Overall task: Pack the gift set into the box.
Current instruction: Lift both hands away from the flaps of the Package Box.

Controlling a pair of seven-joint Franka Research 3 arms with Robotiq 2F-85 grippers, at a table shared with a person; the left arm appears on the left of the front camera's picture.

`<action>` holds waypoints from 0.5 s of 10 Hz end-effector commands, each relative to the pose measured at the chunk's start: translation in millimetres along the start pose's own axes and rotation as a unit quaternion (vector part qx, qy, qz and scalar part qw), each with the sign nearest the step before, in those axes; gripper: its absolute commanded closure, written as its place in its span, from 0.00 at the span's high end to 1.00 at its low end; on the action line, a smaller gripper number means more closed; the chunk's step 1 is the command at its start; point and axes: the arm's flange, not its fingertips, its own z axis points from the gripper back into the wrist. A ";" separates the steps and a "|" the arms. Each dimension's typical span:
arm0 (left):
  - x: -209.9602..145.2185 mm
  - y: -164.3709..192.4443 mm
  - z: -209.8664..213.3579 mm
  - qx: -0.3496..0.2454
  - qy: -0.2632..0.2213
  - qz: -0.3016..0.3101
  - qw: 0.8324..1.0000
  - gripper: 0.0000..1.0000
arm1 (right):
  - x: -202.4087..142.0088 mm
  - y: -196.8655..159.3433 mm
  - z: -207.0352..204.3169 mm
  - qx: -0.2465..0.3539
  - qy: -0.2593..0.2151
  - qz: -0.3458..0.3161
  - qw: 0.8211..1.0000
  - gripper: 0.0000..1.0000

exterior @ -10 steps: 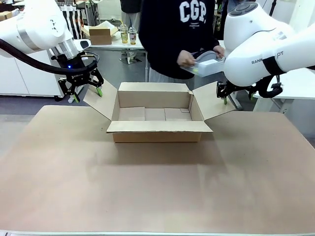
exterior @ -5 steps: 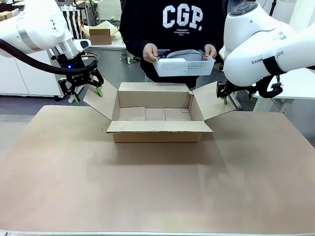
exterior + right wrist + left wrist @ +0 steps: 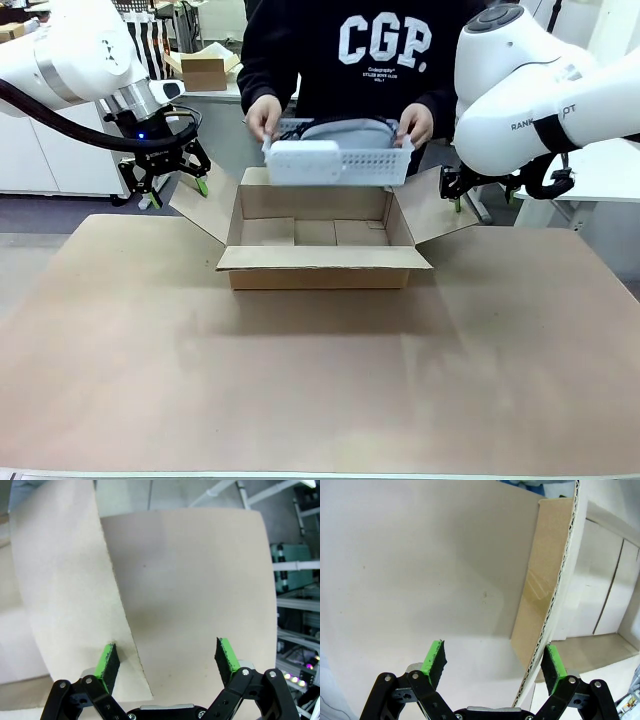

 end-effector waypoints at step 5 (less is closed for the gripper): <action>-0.8 0.7 1.4 0.010 -0.006 0.007 1.000 1.00 | 2.6 -1.5 3.4 -0.011 -0.004 0.005 1.000 1.00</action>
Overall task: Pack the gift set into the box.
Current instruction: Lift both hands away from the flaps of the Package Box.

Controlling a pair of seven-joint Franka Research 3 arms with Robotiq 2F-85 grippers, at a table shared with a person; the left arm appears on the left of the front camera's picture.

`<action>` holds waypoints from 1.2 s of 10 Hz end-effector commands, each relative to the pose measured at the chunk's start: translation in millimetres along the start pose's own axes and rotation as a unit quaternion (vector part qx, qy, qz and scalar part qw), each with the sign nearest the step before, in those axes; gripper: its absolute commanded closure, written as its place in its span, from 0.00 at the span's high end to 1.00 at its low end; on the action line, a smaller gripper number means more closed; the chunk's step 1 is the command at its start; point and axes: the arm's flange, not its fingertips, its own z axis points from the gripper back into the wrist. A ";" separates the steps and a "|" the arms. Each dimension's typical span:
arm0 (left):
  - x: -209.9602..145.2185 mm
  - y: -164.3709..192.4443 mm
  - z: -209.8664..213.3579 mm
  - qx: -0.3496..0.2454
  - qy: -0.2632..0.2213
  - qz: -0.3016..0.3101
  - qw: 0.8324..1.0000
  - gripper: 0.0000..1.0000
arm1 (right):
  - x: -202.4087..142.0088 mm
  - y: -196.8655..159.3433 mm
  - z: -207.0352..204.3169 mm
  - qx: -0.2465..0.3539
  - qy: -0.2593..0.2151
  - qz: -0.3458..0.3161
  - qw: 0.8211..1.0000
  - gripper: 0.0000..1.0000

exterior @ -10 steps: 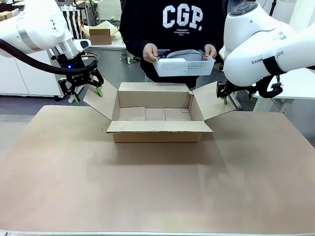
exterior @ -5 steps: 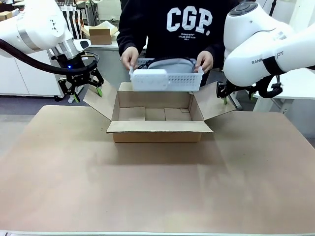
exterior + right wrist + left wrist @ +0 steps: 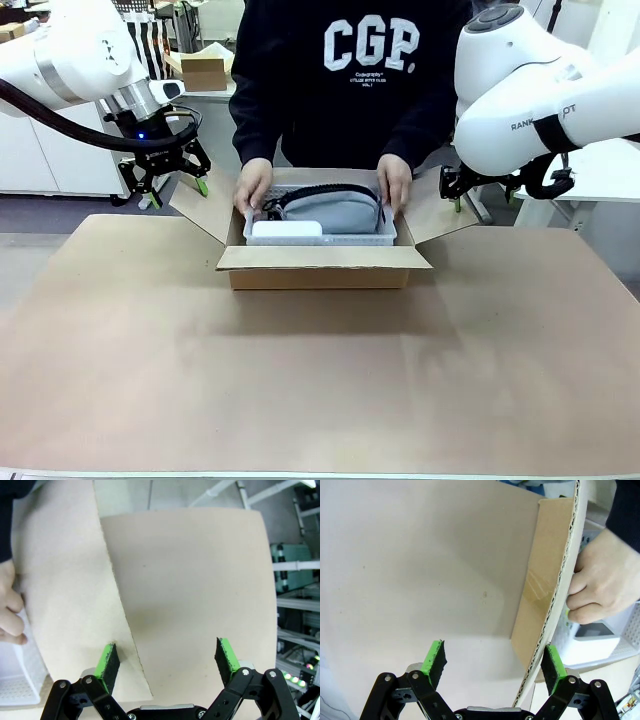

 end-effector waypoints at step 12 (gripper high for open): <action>-0.8 0.7 1.4 0.010 -0.006 0.007 1.000 1.00 | 2.6 -1.5 3.4 -0.011 -0.004 0.005 1.000 1.00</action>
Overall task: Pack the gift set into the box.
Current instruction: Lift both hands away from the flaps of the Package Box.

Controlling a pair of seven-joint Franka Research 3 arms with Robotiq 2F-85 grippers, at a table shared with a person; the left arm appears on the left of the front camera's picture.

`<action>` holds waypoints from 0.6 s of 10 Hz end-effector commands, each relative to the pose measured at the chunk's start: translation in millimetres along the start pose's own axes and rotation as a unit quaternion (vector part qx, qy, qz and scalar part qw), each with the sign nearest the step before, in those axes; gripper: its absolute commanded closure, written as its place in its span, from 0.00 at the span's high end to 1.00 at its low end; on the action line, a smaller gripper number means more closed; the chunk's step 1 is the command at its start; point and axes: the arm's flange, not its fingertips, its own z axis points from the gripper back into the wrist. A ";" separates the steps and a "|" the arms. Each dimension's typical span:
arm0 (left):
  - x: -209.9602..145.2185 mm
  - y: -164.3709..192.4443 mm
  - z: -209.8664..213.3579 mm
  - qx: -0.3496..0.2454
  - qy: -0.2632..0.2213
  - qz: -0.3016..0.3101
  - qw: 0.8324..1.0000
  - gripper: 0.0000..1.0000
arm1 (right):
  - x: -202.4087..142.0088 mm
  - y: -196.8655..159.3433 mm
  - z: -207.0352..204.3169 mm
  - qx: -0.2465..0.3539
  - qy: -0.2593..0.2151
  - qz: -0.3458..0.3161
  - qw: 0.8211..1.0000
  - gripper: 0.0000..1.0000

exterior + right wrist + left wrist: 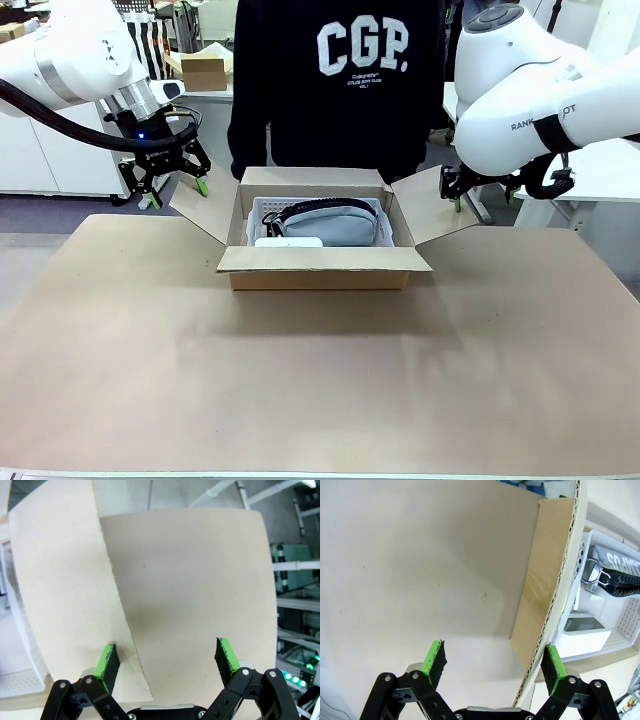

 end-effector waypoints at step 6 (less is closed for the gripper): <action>-0.8 0.7 1.4 0.010 -0.006 0.007 1.000 1.00 | 2.6 -1.5 3.4 -0.011 -0.004 0.005 1.000 1.00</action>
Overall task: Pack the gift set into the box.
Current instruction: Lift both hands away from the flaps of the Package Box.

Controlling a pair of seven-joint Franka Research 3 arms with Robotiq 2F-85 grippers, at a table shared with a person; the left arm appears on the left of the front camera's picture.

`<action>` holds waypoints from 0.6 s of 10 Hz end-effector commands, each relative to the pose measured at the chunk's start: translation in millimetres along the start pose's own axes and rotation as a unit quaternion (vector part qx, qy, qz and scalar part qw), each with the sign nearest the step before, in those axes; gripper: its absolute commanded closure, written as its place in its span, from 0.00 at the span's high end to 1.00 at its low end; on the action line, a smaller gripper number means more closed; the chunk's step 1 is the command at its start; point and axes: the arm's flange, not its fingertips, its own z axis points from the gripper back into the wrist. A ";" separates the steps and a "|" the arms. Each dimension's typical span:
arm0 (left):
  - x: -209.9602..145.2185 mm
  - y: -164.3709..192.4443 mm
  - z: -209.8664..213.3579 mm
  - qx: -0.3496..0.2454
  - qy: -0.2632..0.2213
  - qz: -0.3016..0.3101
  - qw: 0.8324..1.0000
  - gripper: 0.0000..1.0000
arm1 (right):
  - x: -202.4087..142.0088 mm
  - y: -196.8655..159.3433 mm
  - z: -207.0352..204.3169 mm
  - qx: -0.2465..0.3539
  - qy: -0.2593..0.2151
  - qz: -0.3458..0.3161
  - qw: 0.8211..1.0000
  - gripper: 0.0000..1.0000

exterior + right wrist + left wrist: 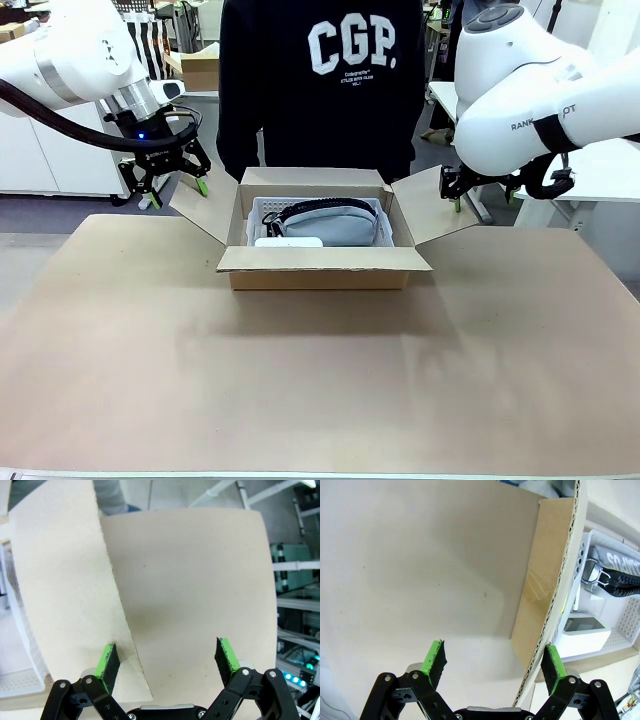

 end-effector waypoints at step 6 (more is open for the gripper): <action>0.0 0.0 0.0 0.000 0.000 0.000 1.000 1.00 | 2.2 8.1 4.6 -0.023 0.013 0.034 0.999 1.00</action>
